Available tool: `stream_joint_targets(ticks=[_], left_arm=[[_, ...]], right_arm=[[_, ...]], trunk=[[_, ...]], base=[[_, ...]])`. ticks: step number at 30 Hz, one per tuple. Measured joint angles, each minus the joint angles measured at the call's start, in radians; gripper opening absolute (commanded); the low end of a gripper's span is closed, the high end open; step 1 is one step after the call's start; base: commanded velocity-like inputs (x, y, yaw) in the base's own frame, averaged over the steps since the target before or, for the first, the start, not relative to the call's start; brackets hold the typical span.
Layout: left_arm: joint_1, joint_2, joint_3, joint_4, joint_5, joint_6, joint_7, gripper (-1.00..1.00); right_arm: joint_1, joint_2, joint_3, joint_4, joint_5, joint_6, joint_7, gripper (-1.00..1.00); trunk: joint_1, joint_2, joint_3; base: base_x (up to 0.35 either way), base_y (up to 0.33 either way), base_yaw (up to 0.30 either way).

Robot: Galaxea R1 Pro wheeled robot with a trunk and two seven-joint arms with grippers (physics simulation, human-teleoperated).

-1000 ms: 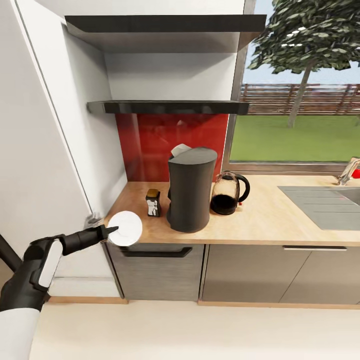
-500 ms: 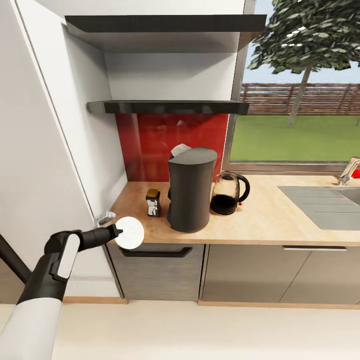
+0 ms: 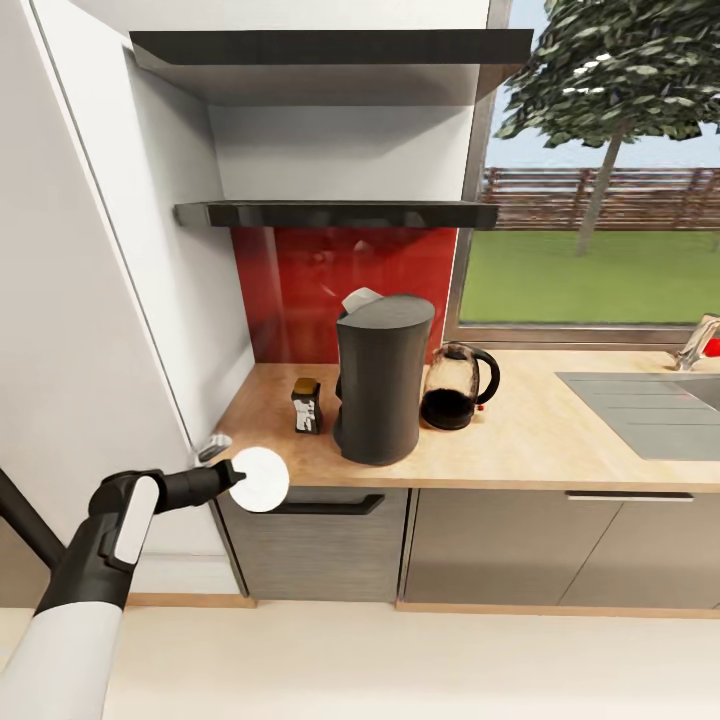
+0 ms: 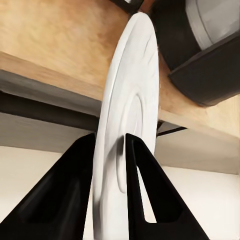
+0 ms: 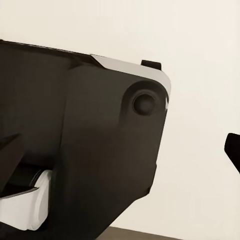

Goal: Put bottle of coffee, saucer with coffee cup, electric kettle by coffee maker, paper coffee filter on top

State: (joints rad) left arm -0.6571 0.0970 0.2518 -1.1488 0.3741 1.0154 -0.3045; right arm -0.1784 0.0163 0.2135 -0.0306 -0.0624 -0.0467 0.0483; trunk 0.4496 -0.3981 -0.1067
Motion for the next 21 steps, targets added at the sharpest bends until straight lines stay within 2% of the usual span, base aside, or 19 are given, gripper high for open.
stream_joint_targets(ticks=[5, 10, 16, 21], left_arm=[[0.0, -0.002, 0.01, 0.028, -0.001, -0.001, 0.001, -1.0], [0.0, -0.002, 0.018, 0.056, -0.002, -0.001, 0.011, -1.0], [-0.002, -0.002, 0.019, 0.09, 0.0, -0.002, 0.014, -1.0], [-0.003, -0.004, 0.02, 0.097, 0.001, -0.003, 0.015, -1.0]], right_arm=[[0.0, -0.002, 0.0, 0.0, 0.0, 0.0, -0.001, 1.0], [0.0, -0.005, -0.002, 0.0, -0.004, 0.0, -0.003, 1.0], [0.0, -0.018, -0.027, 0.0, -0.035, 0.0, -0.004, 1.0], [0.0, -0.026, -0.032, 0.001, -0.068, 0.0, -0.005, 1.0]], trunk=[[0.0, 0.0, 0.0], [0.0, 0.0, 0.0], [-0.001, 0.0, 0.0], [0.0, 0.0, 0.0]], base=[[0.012, 0.0, 0.0], [0.218, 0.0, 0.0], [0.293, 0.0, 0.0], [0.06, 0.0, 0.0]])
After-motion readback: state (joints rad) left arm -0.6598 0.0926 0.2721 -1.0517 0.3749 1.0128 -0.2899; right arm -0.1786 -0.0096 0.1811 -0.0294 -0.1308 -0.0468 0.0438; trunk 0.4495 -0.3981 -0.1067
